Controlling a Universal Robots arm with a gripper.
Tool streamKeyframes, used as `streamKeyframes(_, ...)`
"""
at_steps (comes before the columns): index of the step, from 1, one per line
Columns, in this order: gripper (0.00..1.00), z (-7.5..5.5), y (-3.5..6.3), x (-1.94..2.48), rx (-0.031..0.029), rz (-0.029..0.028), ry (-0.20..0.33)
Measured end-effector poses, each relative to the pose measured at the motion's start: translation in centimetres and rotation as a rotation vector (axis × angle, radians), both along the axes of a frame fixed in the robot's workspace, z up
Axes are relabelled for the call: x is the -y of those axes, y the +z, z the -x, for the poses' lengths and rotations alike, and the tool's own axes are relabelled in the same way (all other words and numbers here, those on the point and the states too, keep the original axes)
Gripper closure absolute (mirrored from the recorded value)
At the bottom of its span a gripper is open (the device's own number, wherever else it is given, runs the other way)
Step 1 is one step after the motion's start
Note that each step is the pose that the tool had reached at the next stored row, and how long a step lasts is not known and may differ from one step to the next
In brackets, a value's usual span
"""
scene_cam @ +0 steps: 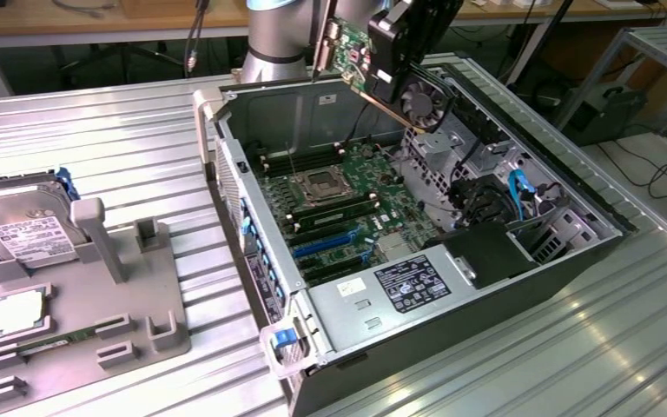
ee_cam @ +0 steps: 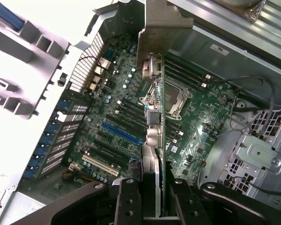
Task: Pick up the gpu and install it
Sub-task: 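Insert the gpu into the slot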
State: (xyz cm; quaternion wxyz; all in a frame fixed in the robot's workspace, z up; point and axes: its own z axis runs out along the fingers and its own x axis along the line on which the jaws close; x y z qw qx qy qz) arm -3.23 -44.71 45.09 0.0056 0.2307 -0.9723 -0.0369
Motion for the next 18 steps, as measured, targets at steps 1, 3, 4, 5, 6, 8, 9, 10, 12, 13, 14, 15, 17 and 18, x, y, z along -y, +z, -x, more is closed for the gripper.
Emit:
streamKeyframes(1,0.72,0.00,0.00,0.00,0.0000,0.0001,0.006)
streamKeyframes(3,0.72,0.00,0.00,0.00,0.0000,0.0000,0.015)
streamKeyframes(4,0.72,0.00,0.00,0.00,0.0000,0.0000,0.019)
streamKeyframes(5,0.72,0.00,0.00,0.00,0.0000,0.0001,0.025)
streamKeyframes(6,0.72,0.00,0.00,0.00,0.0000,0.0000,0.031)
streamKeyframes(8,0.72,0.00,0.00,0.00,0.0001,0.0000,0.041)
streamKeyframes(9,0.72,0.00,0.00,0.00,0.0000,0.0000,0.046)
streamKeyframes(10,0.72,0.00,0.00,0.00,0.0000,0.0000,0.050)
streamKeyframes(12,0.72,0.00,0.00,0.00,0.0000,0.0000,0.059)
streamKeyframes(13,0.72,0.00,0.00,0.00,0.0000,0.0001,0.062)
streamKeyframes(14,0.72,0.00,0.00,0.00,0.0000,0.0000,0.069)
streamKeyframes(15,0.72,0.00,0.00,0.00,0.0000,0.0000,0.072)
streamKeyframes(17,0.72,0.00,0.00,0.00,0.0000,0.0000,0.081)
streamKeyframes(18,0.72,0.00,0.00,0.00,0.0000,0.0000,0.085)
